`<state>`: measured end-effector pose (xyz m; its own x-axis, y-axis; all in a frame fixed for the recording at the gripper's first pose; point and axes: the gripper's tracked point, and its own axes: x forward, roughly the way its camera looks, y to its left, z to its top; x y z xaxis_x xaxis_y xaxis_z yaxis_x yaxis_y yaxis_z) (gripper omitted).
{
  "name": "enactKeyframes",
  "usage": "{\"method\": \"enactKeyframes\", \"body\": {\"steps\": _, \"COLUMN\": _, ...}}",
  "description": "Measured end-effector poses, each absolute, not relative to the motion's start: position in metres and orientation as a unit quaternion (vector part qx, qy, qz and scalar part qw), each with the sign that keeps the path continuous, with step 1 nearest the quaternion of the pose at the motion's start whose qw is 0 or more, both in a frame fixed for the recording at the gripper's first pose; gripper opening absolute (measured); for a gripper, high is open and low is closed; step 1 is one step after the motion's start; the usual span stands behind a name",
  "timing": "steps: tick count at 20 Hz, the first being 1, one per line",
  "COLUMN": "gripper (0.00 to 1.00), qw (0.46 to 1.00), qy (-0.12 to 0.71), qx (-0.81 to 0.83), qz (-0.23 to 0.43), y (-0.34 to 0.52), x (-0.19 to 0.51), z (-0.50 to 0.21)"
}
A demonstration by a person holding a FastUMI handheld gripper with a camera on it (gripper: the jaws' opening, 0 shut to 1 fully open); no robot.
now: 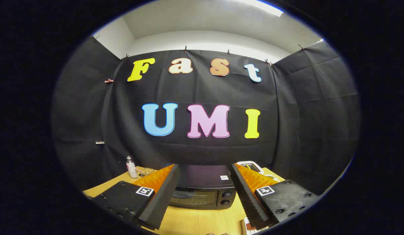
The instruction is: Open the toaster oven, put the food inside, and close the toaster oven door.
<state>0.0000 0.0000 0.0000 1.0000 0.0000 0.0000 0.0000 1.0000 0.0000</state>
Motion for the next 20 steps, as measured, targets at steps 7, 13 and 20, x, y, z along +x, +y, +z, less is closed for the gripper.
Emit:
{"method": "enactKeyframes", "body": {"steps": 7, "gripper": 0.97, "qw": 1.0, "qy": 0.011, "qx": -0.005, "qz": 0.004, "y": 0.004, "x": 0.005, "z": -0.008}}
{"method": "enactKeyframes", "body": {"steps": 13, "gripper": 0.97, "qw": 1.0, "qy": 0.019, "qx": -0.004, "qz": 0.001, "y": 0.004, "x": 0.009, "z": -0.013}}
{"method": "enactKeyframes", "body": {"steps": 20, "gripper": 0.97, "qw": 1.0, "qy": 0.028, "qx": -0.003, "qz": 0.003, "y": 0.009, "x": 0.012, "z": -0.021}}
